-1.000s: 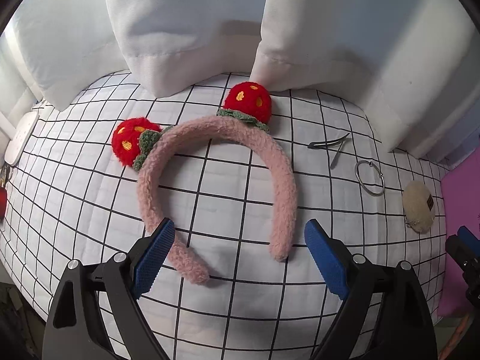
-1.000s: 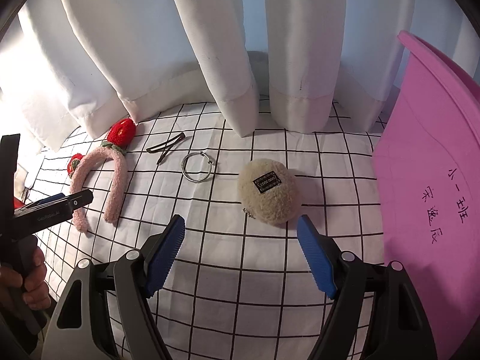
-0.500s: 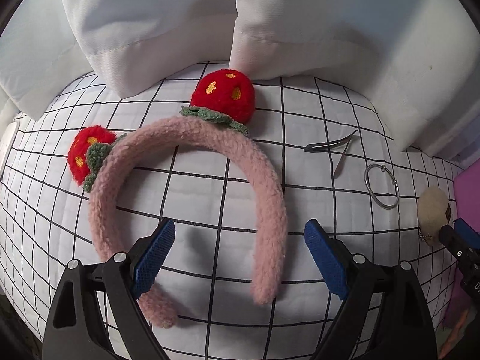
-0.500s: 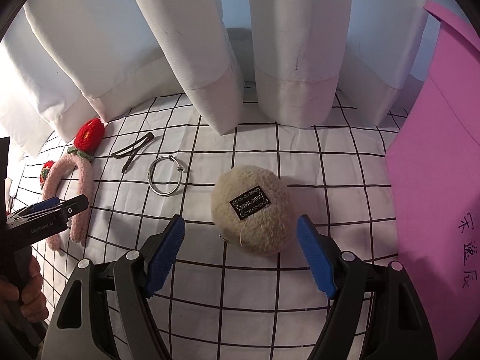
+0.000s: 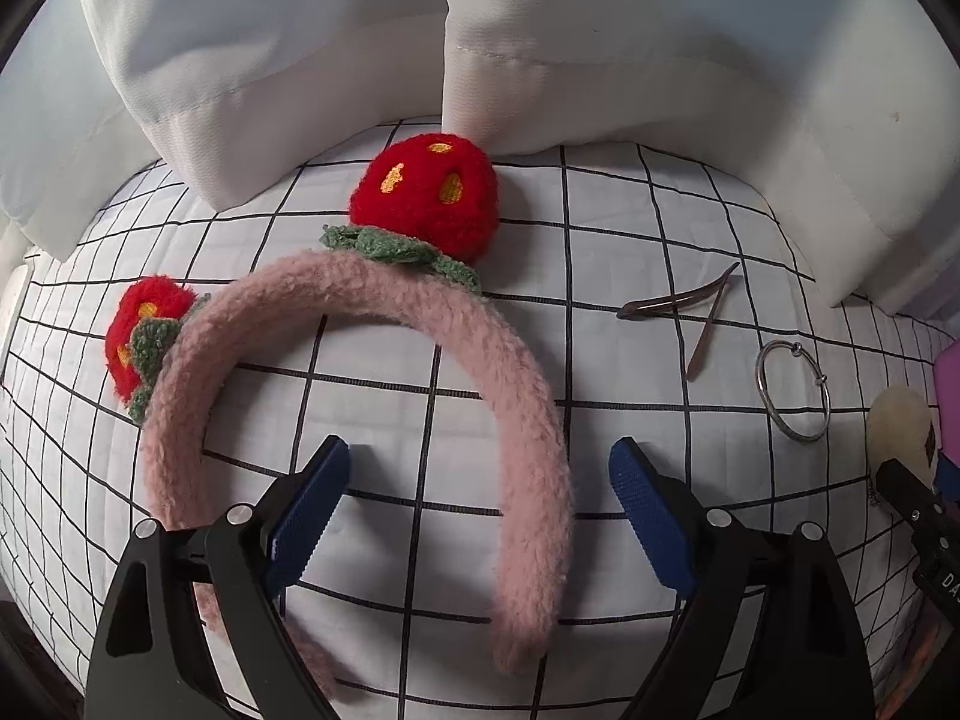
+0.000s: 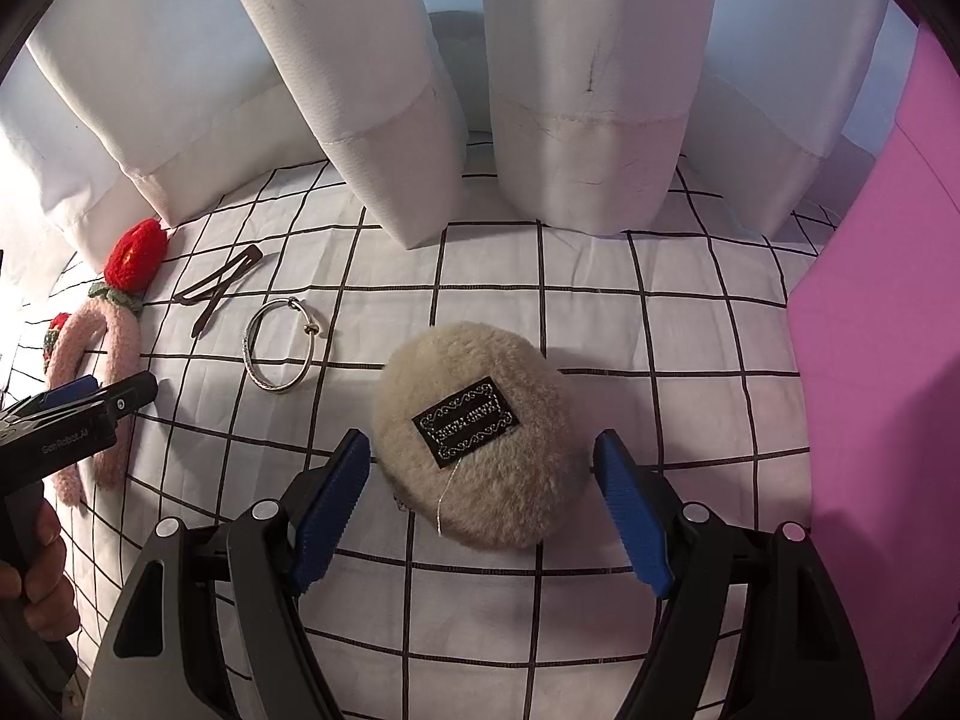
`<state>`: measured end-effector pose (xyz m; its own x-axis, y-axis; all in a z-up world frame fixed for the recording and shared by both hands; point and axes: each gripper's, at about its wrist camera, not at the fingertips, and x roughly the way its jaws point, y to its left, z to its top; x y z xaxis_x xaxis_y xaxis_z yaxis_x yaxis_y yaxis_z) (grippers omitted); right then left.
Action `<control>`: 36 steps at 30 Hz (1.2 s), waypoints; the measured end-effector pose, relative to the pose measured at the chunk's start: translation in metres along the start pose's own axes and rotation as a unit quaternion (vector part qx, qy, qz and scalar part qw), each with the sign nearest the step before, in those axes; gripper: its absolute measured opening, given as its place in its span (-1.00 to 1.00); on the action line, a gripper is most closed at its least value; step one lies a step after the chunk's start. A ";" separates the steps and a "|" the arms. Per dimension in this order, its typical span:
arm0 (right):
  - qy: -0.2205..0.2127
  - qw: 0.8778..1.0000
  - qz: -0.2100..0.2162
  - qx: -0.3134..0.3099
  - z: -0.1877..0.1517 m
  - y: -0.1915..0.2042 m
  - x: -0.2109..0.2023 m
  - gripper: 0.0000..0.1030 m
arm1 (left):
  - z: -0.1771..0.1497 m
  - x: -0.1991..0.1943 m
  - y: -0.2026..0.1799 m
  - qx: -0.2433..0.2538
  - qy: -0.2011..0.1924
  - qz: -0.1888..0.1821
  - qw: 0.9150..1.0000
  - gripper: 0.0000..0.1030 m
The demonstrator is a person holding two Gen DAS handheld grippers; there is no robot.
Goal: Organize jewelry
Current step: 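Grasp the pink strawberry headband with the left tool while the right tool grasps the beige pom-pom, then lift and carry the headband and pom-pom with both tools over the pink tub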
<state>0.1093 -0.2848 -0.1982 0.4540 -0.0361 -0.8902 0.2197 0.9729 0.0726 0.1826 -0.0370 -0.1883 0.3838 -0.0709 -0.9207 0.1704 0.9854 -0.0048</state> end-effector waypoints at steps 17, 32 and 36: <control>-0.001 1.000 -0.012 -0.015 0.008 0.011 0.022 0.48 | 0.035 0.017 -0.022 -0.003 -0.028 0.000 1.000 0.88; -0.018 0.999 -0.010 -0.035 0.002 0.030 0.025 0.22 | 0.025 0.006 -0.019 0.002 -0.052 -0.004 0.999 0.41; -0.021 0.999 -0.007 -0.036 -0.003 0.032 0.021 0.15 | 0.019 -0.002 -0.020 0.005 -0.060 -0.007 0.998 -0.23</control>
<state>0.1232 -0.2535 -0.2161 0.4871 -0.0581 -0.8714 0.1647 0.9860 0.0264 0.1953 -0.0595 -0.1788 0.4868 -0.1029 -0.8674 0.1854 0.9826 -0.0125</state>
